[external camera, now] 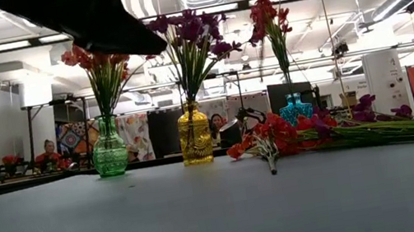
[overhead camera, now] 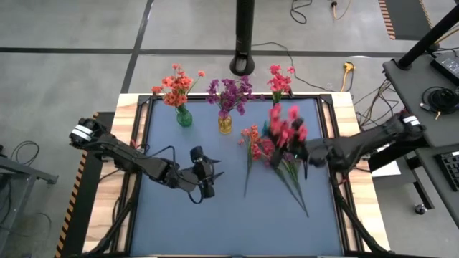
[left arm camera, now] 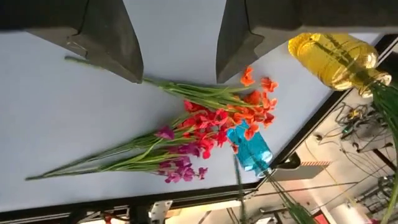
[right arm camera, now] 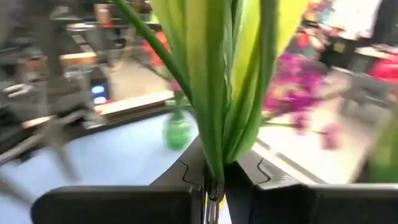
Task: Sort flowers into vase by color
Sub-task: Put the bottom pink flowers into the blue vase, then put the orange flowers into the green vase
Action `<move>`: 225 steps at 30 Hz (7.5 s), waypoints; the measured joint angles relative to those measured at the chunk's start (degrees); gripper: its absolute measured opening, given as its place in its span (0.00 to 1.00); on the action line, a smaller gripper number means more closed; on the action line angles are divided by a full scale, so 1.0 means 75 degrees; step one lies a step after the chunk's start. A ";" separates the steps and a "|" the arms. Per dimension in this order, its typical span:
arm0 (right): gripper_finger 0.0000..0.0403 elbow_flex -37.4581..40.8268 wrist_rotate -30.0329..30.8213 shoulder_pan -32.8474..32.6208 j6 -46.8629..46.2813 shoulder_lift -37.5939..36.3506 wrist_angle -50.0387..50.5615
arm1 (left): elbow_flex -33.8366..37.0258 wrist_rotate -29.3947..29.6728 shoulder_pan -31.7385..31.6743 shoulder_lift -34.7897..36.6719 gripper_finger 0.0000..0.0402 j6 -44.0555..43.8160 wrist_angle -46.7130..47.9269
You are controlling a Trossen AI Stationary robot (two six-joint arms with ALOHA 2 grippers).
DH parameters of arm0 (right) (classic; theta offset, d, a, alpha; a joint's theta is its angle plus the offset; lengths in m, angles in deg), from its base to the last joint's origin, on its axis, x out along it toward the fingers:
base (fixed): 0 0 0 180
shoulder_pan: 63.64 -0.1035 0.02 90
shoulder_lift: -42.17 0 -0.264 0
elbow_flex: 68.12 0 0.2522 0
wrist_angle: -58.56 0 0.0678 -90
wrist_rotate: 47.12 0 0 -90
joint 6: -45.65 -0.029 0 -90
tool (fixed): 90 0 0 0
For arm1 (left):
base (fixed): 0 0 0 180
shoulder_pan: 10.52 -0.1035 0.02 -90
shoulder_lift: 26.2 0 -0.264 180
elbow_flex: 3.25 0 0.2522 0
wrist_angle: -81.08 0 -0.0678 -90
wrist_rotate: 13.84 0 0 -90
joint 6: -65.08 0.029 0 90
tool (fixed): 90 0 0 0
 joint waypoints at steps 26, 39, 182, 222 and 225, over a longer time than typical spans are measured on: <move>0.07 -0.0685 -0.0263 0.2400 -0.0562 -0.0581 0.2513 | 0.0104 0.0031 -0.0009 0.0000 0.46 -0.0439 0.0202; 0.07 -0.0656 -0.0263 0.2450 -0.0690 -0.0187 0.2446 | 0.0124 0.0031 -0.0009 -0.0003 0.46 -0.0527 0.0257; 0.73 -0.1787 -0.3192 -0.1257 -0.9188 0.0090 1.1023 | -0.2505 -0.0125 -0.0834 -0.6085 0.62 -0.2292 -0.3704; 0.73 -0.1784 -0.3062 -0.1260 -0.8640 0.0768 1.0783 | -0.2789 0.1031 -0.0938 -0.6174 0.01 -0.3584 -0.2533; 0.73 -0.1784 -0.3052 -0.1260 -0.8582 0.0768 1.0724 | -0.2776 0.1139 -0.0864 -0.5946 0.00 -0.3711 -0.1873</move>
